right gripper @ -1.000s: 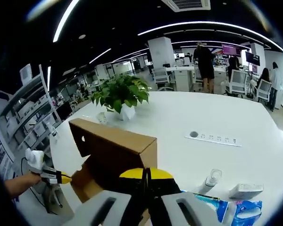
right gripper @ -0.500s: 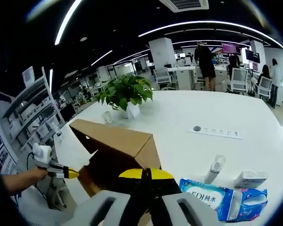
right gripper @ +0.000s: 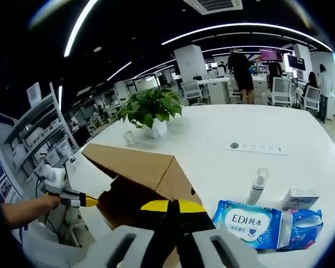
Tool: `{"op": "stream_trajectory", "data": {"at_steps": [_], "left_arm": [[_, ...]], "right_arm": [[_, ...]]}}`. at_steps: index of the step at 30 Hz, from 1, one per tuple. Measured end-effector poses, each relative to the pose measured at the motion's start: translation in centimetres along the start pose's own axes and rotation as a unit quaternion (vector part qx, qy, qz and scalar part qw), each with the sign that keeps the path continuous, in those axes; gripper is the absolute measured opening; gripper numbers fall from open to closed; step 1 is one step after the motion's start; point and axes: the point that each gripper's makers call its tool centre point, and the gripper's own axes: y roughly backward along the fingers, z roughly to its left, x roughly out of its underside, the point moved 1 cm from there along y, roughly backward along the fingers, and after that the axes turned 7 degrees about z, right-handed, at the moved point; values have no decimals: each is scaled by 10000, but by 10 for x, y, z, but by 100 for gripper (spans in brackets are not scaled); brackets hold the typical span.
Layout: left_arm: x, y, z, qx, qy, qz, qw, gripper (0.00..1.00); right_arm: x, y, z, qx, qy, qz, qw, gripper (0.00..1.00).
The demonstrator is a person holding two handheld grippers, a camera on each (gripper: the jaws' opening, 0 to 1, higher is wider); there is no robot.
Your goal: Operate the shoe box by opening the lid, removing the specified soft item, and placing it in the target area until the item is outside and the box remains undamaged.
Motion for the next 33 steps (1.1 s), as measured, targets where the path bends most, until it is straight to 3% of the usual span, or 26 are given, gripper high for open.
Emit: {"op": "stream_trajectory", "data": {"at_steps": [24, 33], "left_arm": [[-2, 1, -4, 7, -375, -36, 9993, 5], [-26, 14, -18, 92, -618, -506, 9968, 10]], "right_arm": [[37, 4, 7, -93, -51, 109, 9999, 0], [47, 3, 8, -147, -10, 182, 9997, 0]]}}
